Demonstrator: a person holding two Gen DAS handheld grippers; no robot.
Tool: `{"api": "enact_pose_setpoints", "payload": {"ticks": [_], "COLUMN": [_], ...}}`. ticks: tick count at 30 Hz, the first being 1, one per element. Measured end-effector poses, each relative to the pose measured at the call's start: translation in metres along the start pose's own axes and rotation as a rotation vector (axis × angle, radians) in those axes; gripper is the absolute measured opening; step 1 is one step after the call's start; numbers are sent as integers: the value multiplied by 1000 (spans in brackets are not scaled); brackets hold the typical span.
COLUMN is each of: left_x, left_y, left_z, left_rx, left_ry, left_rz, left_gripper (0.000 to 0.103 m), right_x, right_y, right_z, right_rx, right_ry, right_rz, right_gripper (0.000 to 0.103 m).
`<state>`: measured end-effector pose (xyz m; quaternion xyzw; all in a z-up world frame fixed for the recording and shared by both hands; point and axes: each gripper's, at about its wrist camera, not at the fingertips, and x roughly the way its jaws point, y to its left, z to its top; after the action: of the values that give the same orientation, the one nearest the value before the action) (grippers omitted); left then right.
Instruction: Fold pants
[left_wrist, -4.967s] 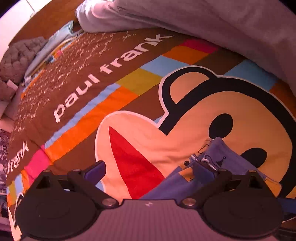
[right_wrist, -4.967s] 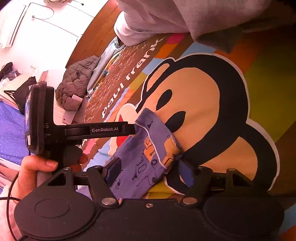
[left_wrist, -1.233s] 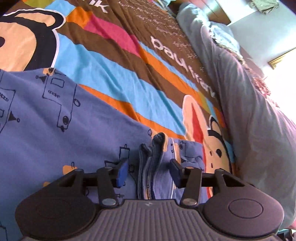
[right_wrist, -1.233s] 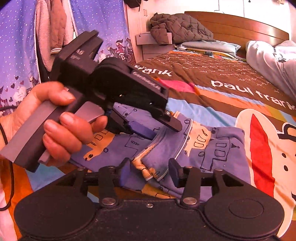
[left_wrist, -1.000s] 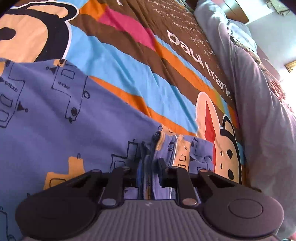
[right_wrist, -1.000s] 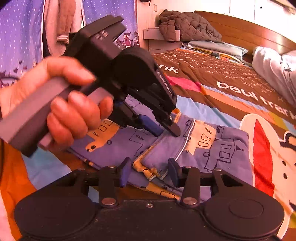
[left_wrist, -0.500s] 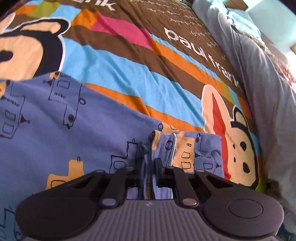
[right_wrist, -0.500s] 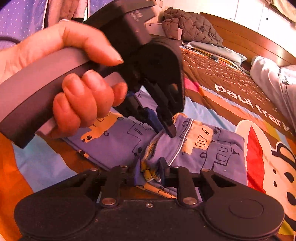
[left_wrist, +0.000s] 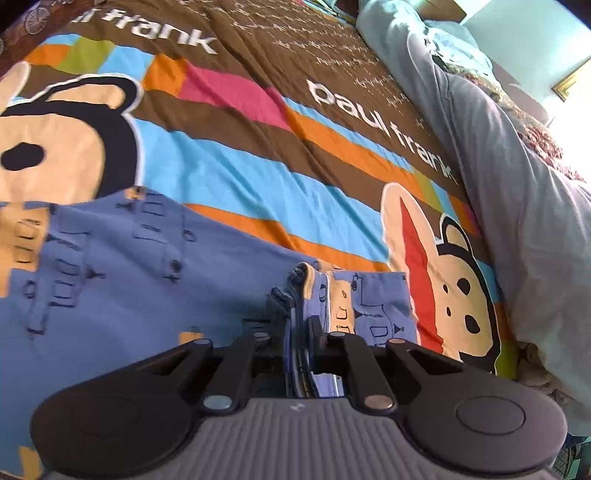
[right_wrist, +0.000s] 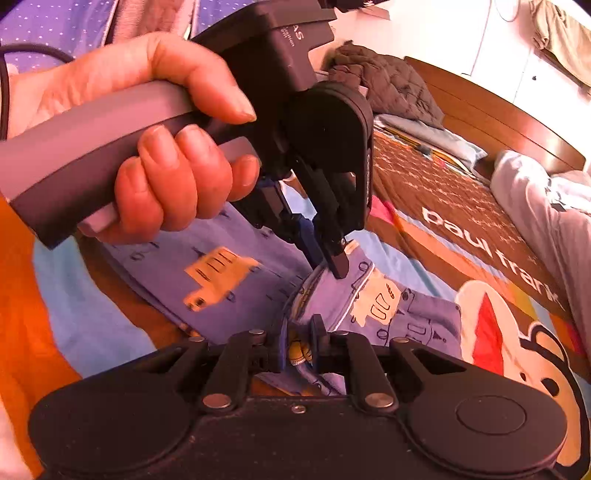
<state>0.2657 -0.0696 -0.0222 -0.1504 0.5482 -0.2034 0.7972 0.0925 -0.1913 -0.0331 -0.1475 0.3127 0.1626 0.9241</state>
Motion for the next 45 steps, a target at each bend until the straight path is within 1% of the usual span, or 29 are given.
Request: {"api": "enact_pose_setpoints", "payload": {"ticks": [5,8,12,15,17,19,20,21,22,23,25,26,27,28,30,31,32,33,35,36,37,38,39,40,41,42,43,44,45], "left_x": [-19,-30,-43,-43,-38,-35,-36,-38,-42,-46,-57,-64,-69,-72,-74,-71,-65,-57,-38,-28,-24,-25,-27,-29,-29,-29,-30,-31,-34], "left_y": [31,49,68,83,89,97,101,103,104,105,101,97,91,84,67,59,52,46,41,44,49,52,55,56,56,56,55,54,52], "left_z": [3,3,2,-1,-5,-10,-12,-14,-16,-18,-24,-28,-31,-34,-39,-41,-43,-44,-49,-51,-54,-59,-63,-66,-68,-68,-68,-68,-69], "left_rx": [-25,-23,-16,-9,-1,-6,-13,-19,-23,-24,-21,-11,2,19,68,91,119,150,181,177,180,194,200,211,229,246,254,255,248], "left_ry": [-1,7,-11,-18,-22,-32,-46,-60,-72,-88,-144,-187,-220,-253,-299,-305,-300,-290,-258,-230,-226,-250,-267,-272,-272,-267,-263,-260,-261], "left_rz": [7,35,51,61,58,39,27,17,13,21,60,80,95,107,105,108,121,152,250,304,319,304,297,299,303,310,316,325,336], "left_gripper": [9,9,9,10,11,14,18,25,29,36,50,59,63,63,70,72,74,74,74,71,72,72,72,72,72,72,73,74,77], "right_x": [4,9,16,25,35,41,40,36,29,22,3,-5,-9,-9,2,9,19,27,52,65,76,87,98,107,110,108,105,101,93], "right_y": [15,29,47,60,67,69,66,61,53,46,24,10,-5,-22,-52,-69,-88,-101,-120,-125,-128,-129,-127,-127,-130,-137,-145,-150,-154], "right_z": [16,26,37,41,39,36,35,33,31,29,20,16,12,10,8,8,10,10,14,16,16,15,14,9,4,-3,-7,-9,-10], "right_rx": [31,35,36,28,21,21,33,50,70,85,108,114,117,121,149,181,225,258,301,311,312,294,251,196,173,188,223,247,255], "right_ry": [-3,-2,-4,9,37,58,56,50,44,35,-7,-21,-24,-12,35,43,33,26,34,43,52,68,96,119,117,97,92,95,92], "right_rz": [64,106,154,173,182,193,207,221,226,221,167,106,29,-49,-165,-196,-198,-182,-118,-82,-56,-47,-77,-135,-167,-177,-187,-211,-257], "right_gripper": [13,13,13,13,13,18,20,25,34,40,69,74,79,80,80,80,80,80,82,82,82,82,82,83,87,97,98,97,90]}}
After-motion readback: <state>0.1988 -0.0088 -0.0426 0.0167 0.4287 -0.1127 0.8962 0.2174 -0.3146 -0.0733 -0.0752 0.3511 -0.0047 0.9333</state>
